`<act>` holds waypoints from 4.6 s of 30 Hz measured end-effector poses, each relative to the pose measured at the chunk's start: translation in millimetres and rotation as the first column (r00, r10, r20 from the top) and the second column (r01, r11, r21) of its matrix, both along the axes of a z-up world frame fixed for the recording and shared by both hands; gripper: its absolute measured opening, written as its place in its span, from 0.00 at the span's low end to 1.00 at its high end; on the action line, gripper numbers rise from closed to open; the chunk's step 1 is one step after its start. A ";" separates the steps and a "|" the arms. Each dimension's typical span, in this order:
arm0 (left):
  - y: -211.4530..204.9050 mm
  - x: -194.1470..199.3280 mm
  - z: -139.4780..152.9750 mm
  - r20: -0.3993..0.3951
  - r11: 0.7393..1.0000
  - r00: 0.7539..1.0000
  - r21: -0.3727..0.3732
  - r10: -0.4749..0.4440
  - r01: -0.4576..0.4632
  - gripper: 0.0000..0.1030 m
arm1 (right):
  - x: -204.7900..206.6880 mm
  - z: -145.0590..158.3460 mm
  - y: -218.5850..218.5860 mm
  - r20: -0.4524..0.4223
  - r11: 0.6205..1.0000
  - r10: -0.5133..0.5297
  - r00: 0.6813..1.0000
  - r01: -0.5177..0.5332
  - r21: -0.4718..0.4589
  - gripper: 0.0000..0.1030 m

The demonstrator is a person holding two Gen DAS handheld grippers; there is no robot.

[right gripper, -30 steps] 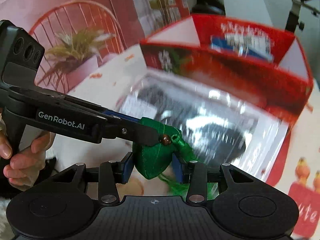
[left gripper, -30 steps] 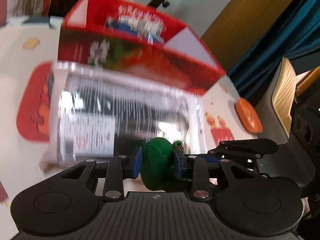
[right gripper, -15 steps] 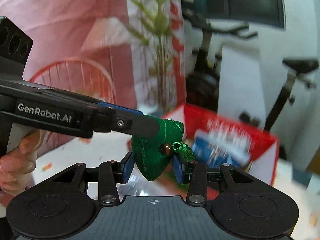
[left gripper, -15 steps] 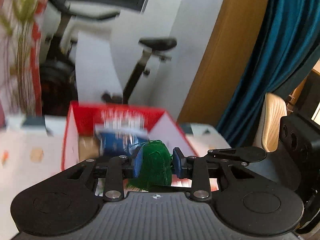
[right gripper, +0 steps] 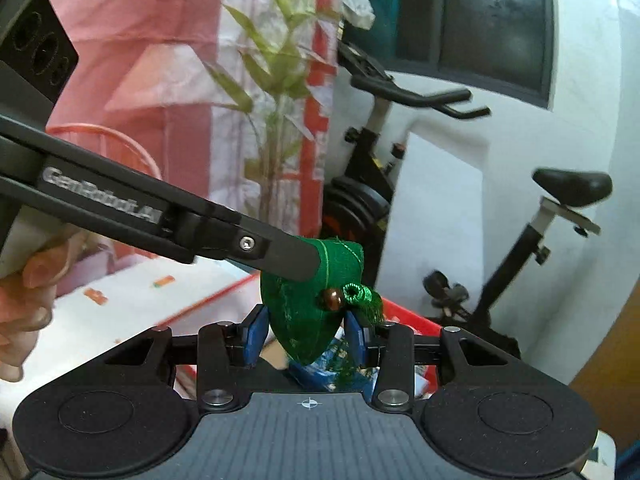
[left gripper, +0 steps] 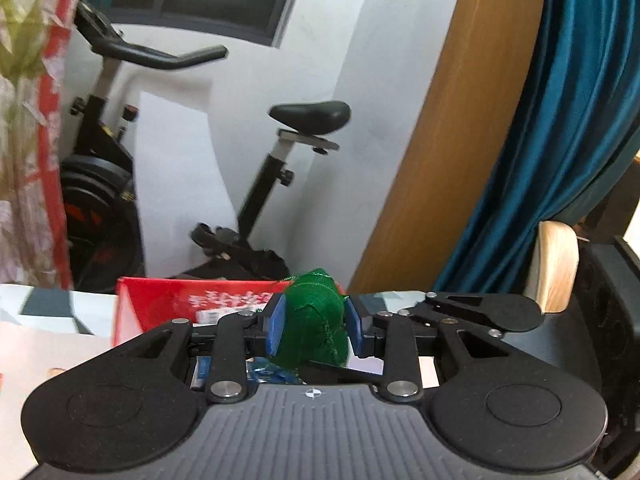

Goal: Organize soft objects
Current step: 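Lift the green pouch with both tools and carry it into the box, then open both tools to drop the green pouch into the box, then move both tools back and lower them onto the clear plastic bag, then close both tools on the clear plastic bag of black items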

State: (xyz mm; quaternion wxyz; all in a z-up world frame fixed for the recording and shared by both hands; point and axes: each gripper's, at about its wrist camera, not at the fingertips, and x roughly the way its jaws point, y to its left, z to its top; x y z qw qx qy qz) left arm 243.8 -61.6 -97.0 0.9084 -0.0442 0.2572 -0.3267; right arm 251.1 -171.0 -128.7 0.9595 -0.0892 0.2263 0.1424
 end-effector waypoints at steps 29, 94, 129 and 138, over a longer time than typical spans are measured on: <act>-83.5 122.3 -130.8 -0.282 0.993 0.955 0.050 -0.091 0.110 0.34 | 58.9 -97.4 -79.8 -0.166 0.979 -0.190 0.968 0.200 0.046 0.39; 79.2 -56.9 -186.8 -0.168 0.954 0.963 0.250 0.212 -0.166 0.68 | -99.9 -196.8 -13.0 -0.321 0.893 -0.346 0.882 0.414 0.175 0.99; 91.6 -51.3 -205.5 -0.266 0.972 0.941 0.161 0.209 -0.170 0.69 | -45.0 -172.5 -42.8 -0.455 0.944 -0.139 0.880 0.256 0.206 0.82; 93.9 -51.8 -208.4 -0.271 0.973 0.939 0.146 0.211 -0.177 0.70 | -36.9 -179.6 -47.0 -0.490 0.922 -0.122 0.863 0.282 0.267 0.71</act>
